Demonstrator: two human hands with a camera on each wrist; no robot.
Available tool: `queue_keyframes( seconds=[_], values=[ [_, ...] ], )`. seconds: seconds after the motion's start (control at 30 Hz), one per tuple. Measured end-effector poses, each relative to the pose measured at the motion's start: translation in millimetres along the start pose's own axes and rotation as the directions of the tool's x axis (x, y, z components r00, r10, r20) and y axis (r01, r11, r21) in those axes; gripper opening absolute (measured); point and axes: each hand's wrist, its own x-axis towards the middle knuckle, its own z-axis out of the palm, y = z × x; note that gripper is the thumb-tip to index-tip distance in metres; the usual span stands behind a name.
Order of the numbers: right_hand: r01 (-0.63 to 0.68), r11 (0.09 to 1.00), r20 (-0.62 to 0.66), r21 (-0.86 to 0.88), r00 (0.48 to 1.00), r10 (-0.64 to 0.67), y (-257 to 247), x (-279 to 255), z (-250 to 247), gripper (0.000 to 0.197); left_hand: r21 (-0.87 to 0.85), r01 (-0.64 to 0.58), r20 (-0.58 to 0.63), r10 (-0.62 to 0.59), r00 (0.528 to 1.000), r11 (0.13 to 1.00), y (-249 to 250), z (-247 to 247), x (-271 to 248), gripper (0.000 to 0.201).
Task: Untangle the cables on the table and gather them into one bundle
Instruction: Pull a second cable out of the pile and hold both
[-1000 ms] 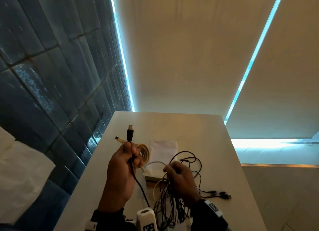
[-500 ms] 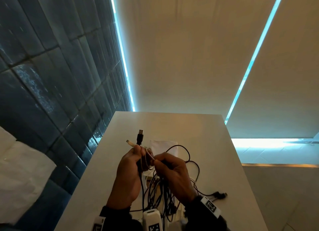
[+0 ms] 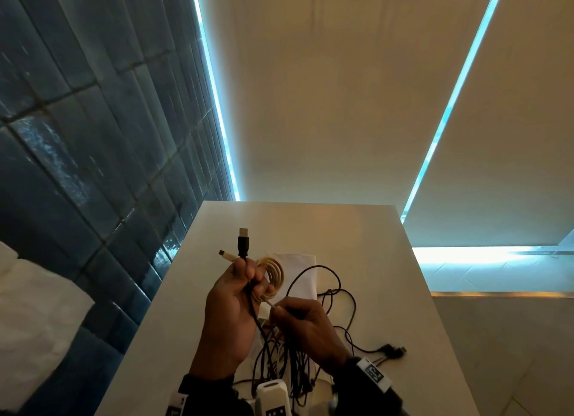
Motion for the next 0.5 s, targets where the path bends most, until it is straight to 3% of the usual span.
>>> queue_keyframes(
  seconds=[0.2, 0.5],
  values=[
    [-0.067, 0.998, 0.01, -0.01, 0.998, 0.067, 19, 0, -3, 0.025, 0.057, -0.039, -0.029, 0.04, 0.999, 0.998, -6, -6, 3, 0.026],
    [-0.061, 0.998, -0.01, -0.027, 0.998, 0.06, 35, 0, -6, 0.027, 0.085, -0.033, -0.051, 0.037, 0.998, 0.996, -12, -12, 4, 0.029]
  ],
)
